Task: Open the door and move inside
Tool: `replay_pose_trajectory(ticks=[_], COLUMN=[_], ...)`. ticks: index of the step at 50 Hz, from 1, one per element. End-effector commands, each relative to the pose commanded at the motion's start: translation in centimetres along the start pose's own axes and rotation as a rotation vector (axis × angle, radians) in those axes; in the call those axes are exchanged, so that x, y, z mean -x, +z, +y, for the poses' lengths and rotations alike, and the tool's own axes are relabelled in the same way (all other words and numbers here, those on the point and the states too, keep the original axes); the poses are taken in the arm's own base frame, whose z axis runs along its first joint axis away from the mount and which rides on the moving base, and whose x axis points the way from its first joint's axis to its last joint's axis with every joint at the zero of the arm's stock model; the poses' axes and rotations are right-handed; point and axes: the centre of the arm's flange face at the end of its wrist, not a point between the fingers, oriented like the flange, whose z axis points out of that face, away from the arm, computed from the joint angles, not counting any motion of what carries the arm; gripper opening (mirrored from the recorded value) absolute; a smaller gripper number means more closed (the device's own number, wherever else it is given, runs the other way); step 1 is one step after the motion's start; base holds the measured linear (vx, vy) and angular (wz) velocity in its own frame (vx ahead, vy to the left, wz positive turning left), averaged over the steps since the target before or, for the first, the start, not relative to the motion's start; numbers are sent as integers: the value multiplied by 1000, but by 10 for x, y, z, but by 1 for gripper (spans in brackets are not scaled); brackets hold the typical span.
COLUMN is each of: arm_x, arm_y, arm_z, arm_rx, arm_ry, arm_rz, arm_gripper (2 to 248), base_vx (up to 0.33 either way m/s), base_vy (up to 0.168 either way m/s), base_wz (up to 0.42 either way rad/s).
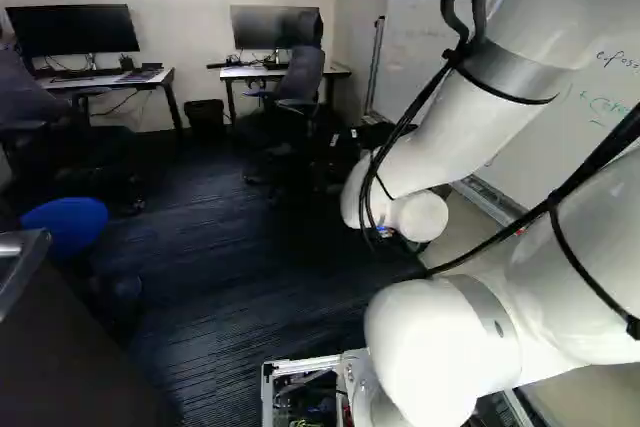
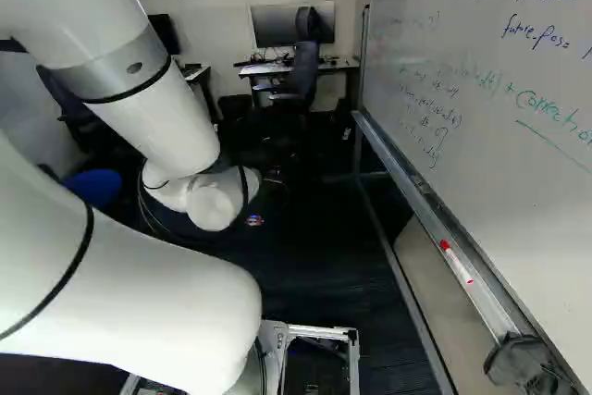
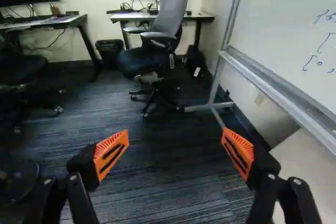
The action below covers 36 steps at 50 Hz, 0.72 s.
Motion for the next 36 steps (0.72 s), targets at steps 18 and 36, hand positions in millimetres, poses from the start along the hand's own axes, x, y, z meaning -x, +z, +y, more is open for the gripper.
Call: replay_pose_trajectory(ticks=[18, 36], arm_x=[2, 2], arm_y=[-1, -1], arm_z=[1, 1], arm_rx=[3, 3], arm_ry=[1, 1], arm_rz=[2, 2], arm_gripper=[247, 247], base_vx=[0, 0], base_vy=[0, 0], base_wz=[0, 0])
